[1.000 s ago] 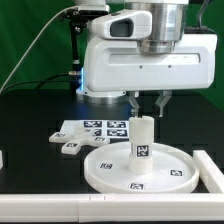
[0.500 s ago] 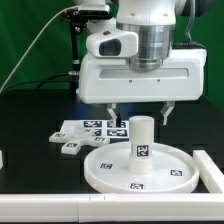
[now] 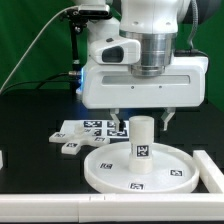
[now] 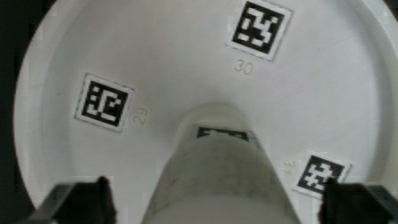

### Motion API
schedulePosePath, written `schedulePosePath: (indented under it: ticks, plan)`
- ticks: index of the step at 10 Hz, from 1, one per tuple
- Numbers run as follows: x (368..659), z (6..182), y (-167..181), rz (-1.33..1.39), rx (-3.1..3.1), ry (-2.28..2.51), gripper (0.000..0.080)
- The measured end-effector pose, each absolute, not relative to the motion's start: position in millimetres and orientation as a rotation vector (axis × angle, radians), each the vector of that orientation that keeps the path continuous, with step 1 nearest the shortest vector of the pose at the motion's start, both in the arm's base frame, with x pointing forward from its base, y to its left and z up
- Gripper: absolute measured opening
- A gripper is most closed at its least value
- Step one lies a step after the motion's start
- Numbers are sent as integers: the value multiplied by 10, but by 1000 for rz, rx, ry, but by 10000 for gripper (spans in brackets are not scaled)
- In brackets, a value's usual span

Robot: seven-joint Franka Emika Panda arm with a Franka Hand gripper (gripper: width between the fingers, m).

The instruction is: Assemble round table

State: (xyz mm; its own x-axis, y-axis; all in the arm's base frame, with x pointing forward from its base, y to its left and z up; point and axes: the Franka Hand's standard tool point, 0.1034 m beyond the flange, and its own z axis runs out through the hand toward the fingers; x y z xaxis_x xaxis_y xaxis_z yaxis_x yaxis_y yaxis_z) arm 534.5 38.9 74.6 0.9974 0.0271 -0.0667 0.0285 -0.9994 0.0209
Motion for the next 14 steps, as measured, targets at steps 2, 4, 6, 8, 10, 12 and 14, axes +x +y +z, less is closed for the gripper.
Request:
schedulePosePath:
  ticks: [2, 4, 6, 8, 10, 12, 14]
  plan:
    - [5345, 745, 393, -102, 3111, -140, 406]
    - [5390, 739, 414, -45, 3079, -445, 406]
    - [5441, 730, 440, 60, 3035, -716, 406]
    - [5477, 727, 446, 96, 2959, -1046, 406]
    - [5492, 729, 466, 96, 2848, -1360, 407]
    - [5527, 732, 437, 141, 2701, -1743, 407]
    - [5553, 737, 395, 152, 2547, -2080, 407]
